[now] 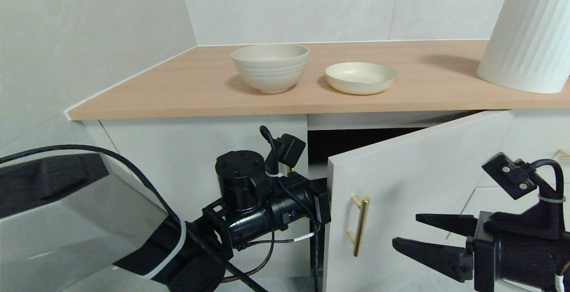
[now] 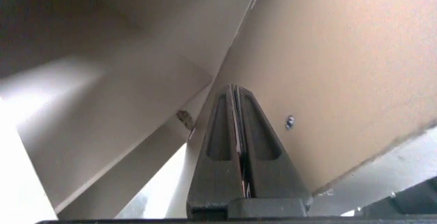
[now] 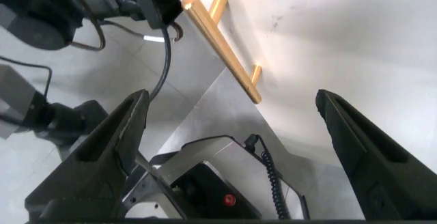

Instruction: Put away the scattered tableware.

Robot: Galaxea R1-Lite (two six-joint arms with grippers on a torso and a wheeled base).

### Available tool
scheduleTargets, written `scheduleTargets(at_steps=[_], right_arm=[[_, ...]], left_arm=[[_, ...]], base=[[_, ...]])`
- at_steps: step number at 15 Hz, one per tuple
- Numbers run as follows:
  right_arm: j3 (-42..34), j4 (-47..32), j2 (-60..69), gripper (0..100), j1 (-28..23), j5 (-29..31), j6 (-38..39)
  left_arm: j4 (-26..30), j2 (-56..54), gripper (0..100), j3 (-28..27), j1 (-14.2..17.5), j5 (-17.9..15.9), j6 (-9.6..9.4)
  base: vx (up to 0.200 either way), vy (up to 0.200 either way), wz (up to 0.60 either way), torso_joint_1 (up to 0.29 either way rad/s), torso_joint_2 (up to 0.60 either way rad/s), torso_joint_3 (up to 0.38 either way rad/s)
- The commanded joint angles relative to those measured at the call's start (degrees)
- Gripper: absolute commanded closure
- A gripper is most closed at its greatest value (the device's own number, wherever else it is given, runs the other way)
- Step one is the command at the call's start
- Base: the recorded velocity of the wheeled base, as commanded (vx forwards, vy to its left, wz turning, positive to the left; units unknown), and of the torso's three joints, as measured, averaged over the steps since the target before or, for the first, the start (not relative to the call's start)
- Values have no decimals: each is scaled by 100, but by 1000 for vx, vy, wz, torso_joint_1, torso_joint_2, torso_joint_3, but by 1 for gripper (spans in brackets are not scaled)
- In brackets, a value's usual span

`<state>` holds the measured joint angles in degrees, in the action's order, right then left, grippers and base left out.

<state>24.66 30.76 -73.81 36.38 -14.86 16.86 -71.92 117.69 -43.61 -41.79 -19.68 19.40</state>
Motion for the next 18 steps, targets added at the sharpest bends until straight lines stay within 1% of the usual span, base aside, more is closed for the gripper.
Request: scheduleTargets(at_steps=[1,2,6,12,15,18], right_arm=[[-313,-17,385,0,1,-8,2],[-339,-26,447,0,10,-8,-7],[-392,-26,473,0,45,-8,-157],[-418,-26,464,0,54,-8,-165],[-471,-26,464,0,54,-17,-359],[-462,-26,473,0,54,-8,-359]], left_arm=[[12,-211,100,256,-57,8,3],[12,-238,100,353,-128,8,3],[21,-158,100,335,-136,8,3],[144,-141,100,291,-145,8,12],[144,61,100,168,-145,16,12],[144,334,100,-16,-136,34,29]], base=[[0,0,0,0,0,0],[0,0,0,0,0,0],[0,0,0,0,0,0],[-200,0,0,-1,2,2],[0,0,0,0,0,0],[0,0,0,0,0,0]])
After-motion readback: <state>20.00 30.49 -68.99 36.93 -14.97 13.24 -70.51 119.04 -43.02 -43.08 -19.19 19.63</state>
